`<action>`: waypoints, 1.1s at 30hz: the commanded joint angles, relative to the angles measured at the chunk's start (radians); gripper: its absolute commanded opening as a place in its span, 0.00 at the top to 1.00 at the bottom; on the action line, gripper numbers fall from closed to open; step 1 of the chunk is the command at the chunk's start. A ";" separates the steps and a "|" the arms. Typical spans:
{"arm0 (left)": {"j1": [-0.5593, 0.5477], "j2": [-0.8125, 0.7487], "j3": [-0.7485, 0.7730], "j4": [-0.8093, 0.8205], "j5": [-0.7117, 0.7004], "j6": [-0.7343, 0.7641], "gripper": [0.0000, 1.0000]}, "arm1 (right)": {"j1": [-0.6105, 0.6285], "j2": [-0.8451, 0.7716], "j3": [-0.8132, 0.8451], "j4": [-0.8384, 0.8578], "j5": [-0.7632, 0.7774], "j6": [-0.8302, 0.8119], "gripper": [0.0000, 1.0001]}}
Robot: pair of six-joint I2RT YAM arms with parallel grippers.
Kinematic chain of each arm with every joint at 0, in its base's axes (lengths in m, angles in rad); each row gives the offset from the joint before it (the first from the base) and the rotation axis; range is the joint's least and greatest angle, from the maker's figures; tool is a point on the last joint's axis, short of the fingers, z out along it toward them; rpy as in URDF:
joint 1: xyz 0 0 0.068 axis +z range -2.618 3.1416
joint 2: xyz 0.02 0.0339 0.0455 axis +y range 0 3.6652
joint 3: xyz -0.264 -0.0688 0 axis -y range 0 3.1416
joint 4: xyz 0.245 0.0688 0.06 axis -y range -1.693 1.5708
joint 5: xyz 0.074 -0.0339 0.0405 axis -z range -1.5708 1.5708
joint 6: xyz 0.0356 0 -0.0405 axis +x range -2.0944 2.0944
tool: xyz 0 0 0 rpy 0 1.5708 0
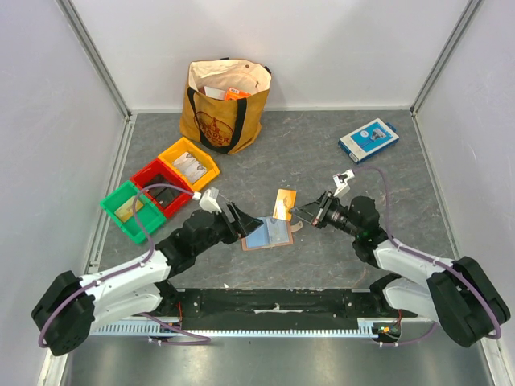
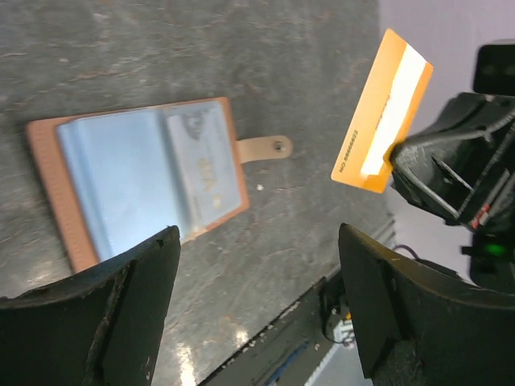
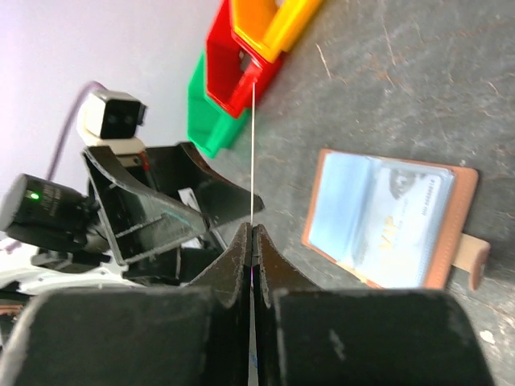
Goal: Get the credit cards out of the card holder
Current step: Place the credit card in the storage box.
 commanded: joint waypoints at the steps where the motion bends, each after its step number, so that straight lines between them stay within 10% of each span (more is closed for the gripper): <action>1: -0.001 -0.018 -0.017 0.227 0.087 -0.010 0.15 | 0.018 -0.055 -0.045 0.212 0.070 0.125 1.00; 33: -0.032 0.085 0.000 0.612 0.155 -0.032 0.43 | 0.182 0.012 -0.067 0.431 0.178 0.183 1.00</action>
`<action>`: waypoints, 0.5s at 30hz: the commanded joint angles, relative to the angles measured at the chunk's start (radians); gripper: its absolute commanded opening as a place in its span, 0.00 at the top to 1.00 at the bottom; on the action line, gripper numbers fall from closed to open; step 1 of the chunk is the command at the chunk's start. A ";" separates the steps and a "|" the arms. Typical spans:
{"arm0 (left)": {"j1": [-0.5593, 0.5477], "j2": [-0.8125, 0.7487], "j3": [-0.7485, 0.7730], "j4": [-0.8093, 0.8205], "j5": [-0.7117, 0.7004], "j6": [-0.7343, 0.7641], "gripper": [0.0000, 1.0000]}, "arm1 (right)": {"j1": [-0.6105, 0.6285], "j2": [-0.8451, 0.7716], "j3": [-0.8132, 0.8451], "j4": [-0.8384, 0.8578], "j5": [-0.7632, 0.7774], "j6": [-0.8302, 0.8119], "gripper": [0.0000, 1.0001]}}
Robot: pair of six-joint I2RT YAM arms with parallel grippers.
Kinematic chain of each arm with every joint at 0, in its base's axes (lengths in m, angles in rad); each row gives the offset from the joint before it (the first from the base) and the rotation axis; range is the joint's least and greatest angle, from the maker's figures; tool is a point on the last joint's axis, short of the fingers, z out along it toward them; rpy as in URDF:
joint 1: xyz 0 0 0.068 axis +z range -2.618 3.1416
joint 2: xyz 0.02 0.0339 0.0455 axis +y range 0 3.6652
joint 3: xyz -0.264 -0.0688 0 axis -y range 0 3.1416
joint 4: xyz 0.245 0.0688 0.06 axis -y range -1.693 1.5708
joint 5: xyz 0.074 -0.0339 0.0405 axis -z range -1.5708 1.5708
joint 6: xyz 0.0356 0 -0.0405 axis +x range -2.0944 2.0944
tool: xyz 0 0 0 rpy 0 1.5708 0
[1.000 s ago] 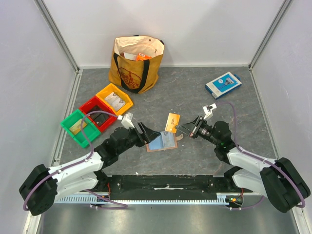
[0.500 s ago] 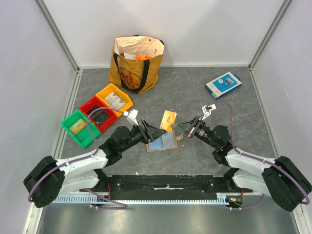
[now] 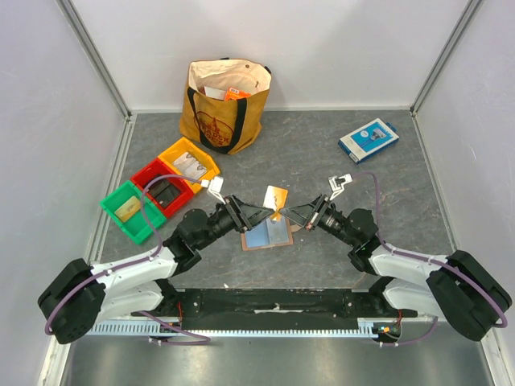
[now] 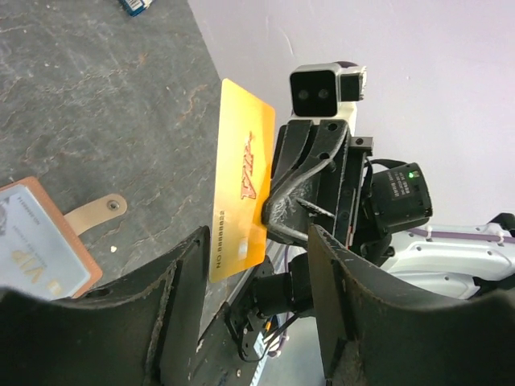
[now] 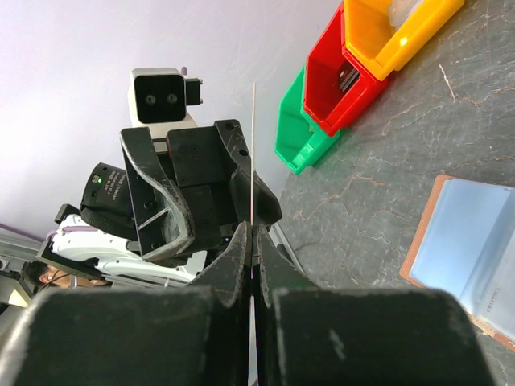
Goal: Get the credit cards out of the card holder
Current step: Place the credit card in the storage box.
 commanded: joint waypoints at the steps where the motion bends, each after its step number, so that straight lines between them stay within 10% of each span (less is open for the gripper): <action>1: -0.005 -0.012 0.007 0.075 0.005 -0.023 0.44 | 0.007 0.011 -0.001 0.075 0.019 0.001 1.00; 5: -0.003 0.007 0.015 0.078 0.009 -0.025 0.60 | 0.011 0.020 0.003 0.084 0.013 0.004 1.00; 8: 0.003 0.001 0.024 0.057 0.020 -0.005 0.98 | 0.013 0.022 0.003 0.081 0.008 -0.010 1.00; 15: 0.130 -0.151 0.147 -0.421 0.164 0.194 0.98 | -0.042 -0.038 0.074 -0.104 -0.128 -0.152 0.61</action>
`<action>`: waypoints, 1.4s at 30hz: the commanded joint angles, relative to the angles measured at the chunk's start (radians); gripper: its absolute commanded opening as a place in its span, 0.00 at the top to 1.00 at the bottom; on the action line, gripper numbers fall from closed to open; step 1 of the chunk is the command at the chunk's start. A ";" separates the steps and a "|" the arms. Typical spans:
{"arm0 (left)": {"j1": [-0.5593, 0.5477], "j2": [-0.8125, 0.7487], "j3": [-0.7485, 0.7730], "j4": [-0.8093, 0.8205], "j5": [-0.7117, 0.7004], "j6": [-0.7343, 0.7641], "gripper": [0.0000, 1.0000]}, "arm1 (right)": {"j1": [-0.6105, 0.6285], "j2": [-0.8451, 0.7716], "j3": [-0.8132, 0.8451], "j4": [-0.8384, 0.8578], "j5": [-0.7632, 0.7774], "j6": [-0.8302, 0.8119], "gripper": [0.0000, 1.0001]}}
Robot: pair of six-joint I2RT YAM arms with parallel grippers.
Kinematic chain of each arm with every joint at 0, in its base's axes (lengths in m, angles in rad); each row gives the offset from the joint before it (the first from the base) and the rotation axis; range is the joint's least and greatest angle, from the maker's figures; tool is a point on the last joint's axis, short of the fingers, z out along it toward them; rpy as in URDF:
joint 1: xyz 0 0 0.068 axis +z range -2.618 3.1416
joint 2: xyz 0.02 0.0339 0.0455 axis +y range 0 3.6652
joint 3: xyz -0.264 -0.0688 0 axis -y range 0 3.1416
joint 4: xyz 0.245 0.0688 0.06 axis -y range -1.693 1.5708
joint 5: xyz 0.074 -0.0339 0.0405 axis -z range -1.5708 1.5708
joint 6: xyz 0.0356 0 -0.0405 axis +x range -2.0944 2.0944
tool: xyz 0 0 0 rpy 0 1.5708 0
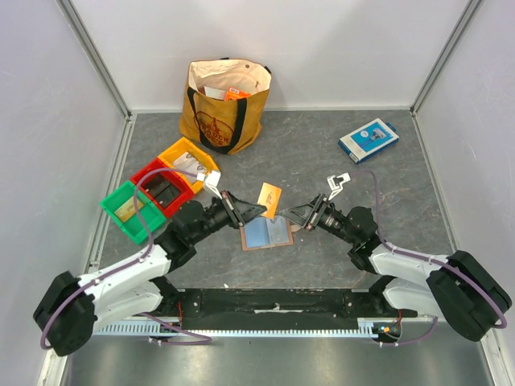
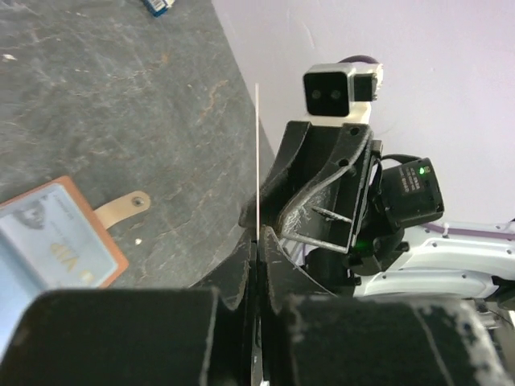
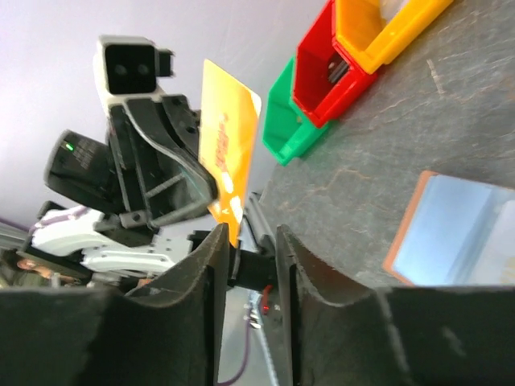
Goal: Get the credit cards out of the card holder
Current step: Place the credit card in the storage box.
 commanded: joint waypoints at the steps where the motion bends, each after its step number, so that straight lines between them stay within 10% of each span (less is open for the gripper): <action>1: 0.101 -0.102 0.114 -0.334 0.140 0.184 0.98 | -0.051 -0.060 0.091 -0.152 -0.120 -0.160 0.57; 11: 0.172 -0.119 0.381 -0.890 0.378 0.592 0.98 | -0.120 -0.182 0.410 -0.819 -0.281 -0.700 0.28; 23: 0.172 -0.093 0.481 -1.018 0.543 0.756 0.98 | -0.115 -0.084 0.476 -0.728 -0.531 -0.727 0.19; 32: 0.172 -0.044 0.496 -0.999 0.605 0.759 0.98 | -0.008 0.049 0.491 -0.585 -0.605 -0.687 0.44; 38: 0.171 -0.032 0.504 -0.999 0.550 0.755 0.97 | -0.006 0.098 0.493 -0.525 -0.612 -0.645 1.00; 42: 0.174 -0.085 0.472 -0.941 0.234 0.629 0.63 | -0.038 0.104 0.488 -0.478 -0.554 -0.577 1.00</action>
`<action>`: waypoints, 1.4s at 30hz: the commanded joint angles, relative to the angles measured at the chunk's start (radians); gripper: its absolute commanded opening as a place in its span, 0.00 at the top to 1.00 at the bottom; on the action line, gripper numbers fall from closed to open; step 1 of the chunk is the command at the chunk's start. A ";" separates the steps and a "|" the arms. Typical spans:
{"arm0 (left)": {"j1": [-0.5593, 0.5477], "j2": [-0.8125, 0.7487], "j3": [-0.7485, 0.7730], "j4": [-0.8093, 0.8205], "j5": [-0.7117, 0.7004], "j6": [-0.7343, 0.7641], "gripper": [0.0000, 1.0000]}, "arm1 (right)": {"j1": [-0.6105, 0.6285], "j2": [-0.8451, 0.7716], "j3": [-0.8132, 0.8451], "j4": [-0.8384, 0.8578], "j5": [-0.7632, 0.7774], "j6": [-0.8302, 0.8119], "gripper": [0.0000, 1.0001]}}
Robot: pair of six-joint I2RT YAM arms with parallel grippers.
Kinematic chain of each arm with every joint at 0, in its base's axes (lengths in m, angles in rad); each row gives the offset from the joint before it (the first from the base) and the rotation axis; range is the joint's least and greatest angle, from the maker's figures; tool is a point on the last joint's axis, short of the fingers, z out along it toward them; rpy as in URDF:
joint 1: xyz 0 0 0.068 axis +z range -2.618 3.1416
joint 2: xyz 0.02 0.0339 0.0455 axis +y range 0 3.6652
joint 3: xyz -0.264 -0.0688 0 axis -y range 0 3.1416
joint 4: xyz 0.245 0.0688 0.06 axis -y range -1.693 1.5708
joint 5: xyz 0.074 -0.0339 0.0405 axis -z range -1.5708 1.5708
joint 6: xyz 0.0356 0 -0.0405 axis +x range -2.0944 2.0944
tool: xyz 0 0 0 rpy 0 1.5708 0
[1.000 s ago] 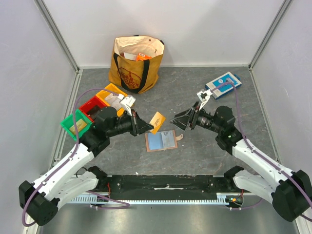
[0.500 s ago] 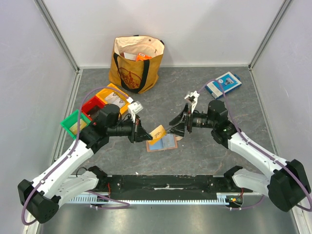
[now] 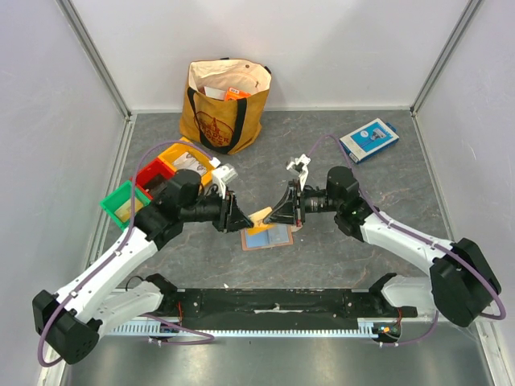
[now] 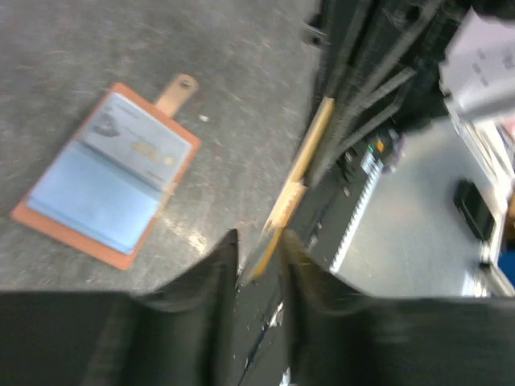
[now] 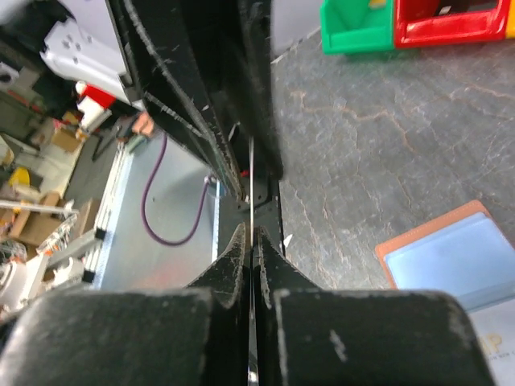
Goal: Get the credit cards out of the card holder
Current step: Place the credit card in the storage box.
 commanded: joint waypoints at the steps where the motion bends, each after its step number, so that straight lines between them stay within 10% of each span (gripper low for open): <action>1: 0.002 -0.079 -0.011 0.115 -0.297 -0.132 0.53 | -0.033 0.012 0.028 0.145 0.059 0.108 1.00; 5: 0.002 -0.206 -0.191 0.372 -0.392 -0.360 0.30 | -0.039 0.044 -0.026 0.362 0.146 0.326 1.00; 19: -0.006 -0.208 -0.354 0.672 -0.468 -0.608 0.32 | -0.027 0.191 -0.100 0.769 0.274 0.619 1.00; 31: -0.015 -0.240 -0.390 0.694 -0.541 -0.663 0.98 | -0.018 0.223 -0.106 0.779 0.288 0.630 0.99; 42: 0.047 -0.410 -0.326 0.145 -1.066 -0.706 0.98 | -0.035 0.208 -0.115 0.554 0.209 0.506 0.05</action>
